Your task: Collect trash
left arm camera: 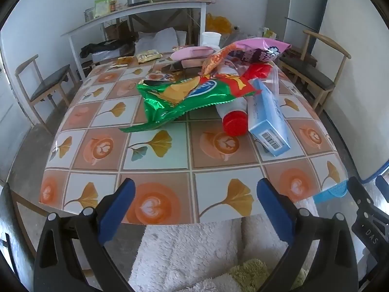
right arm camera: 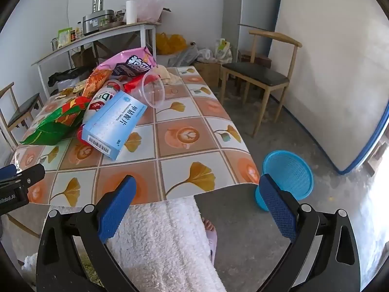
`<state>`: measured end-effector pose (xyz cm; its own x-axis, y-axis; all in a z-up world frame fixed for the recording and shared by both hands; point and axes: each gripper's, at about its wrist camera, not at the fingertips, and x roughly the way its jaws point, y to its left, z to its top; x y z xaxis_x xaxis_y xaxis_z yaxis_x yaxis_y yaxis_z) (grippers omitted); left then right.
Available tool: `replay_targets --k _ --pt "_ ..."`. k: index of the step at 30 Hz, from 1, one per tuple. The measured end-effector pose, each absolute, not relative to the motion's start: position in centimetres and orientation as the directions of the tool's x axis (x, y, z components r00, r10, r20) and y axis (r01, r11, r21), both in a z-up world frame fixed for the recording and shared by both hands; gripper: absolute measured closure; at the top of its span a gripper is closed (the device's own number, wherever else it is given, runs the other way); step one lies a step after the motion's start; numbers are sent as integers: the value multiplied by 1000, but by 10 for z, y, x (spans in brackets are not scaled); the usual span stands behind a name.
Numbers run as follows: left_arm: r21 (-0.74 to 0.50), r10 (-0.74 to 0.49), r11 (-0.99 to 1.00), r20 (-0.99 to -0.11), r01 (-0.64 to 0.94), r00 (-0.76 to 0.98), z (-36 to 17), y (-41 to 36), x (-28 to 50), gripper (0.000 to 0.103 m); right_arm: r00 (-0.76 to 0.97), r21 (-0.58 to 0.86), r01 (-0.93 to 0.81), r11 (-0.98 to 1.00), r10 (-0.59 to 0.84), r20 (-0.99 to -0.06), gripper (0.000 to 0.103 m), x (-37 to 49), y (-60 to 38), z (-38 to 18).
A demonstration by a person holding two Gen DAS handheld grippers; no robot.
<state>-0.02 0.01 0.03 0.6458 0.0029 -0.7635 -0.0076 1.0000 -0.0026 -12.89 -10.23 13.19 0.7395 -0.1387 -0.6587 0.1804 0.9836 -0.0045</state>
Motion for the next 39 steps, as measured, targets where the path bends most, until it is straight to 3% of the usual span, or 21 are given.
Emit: replay_targets --k 39 --pt "-26 -75 996 -771 86 632 0 -17 -10 6 735 -10 181 983 -142 -663 7 -130 -102 139"
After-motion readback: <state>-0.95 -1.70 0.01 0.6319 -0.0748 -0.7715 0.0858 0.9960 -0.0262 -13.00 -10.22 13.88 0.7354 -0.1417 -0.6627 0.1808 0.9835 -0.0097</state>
